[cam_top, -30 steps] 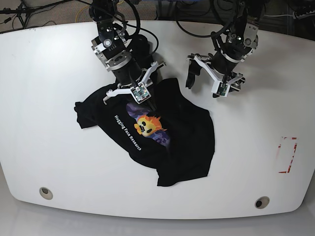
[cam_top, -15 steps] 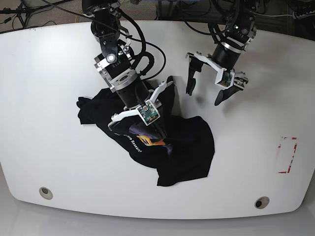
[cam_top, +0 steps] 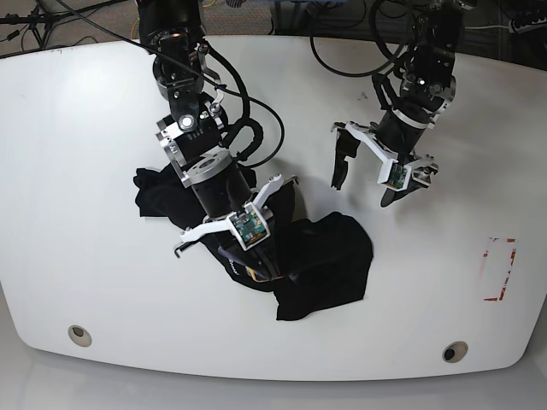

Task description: Fold the T-shirt properly

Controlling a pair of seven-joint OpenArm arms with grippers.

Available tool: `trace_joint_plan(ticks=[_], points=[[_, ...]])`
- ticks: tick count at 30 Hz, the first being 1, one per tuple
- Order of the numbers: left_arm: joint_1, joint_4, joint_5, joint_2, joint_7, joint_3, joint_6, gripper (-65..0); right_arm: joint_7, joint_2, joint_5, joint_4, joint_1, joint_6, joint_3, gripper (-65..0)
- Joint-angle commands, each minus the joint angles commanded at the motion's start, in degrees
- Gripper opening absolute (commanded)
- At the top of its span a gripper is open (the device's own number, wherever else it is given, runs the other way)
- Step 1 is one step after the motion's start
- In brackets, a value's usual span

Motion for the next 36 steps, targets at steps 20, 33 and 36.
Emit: trace_joint_plan(ticks=[20,33,36], points=[[2.9,-0.7,0.45,5.97,8.24,1.95,-1.36,-13.6,-2.96,-0.25,1.05,-2.52,6.88,0.66,0.63,-64.2],[2.36,-4.43,0.53,8.38,9.97,-1.68,-0.17,-12.8,-5.22,1.28,2.52,-4.12,15.89,1.29,-2.72,-64.1],[1.72,-5.59,0.55,8.76,10.28,-2.49,-0.16,-12.7,-5.71,1.68,2.81,-4.15,17.53,1.2,-3.54,-64.1]])
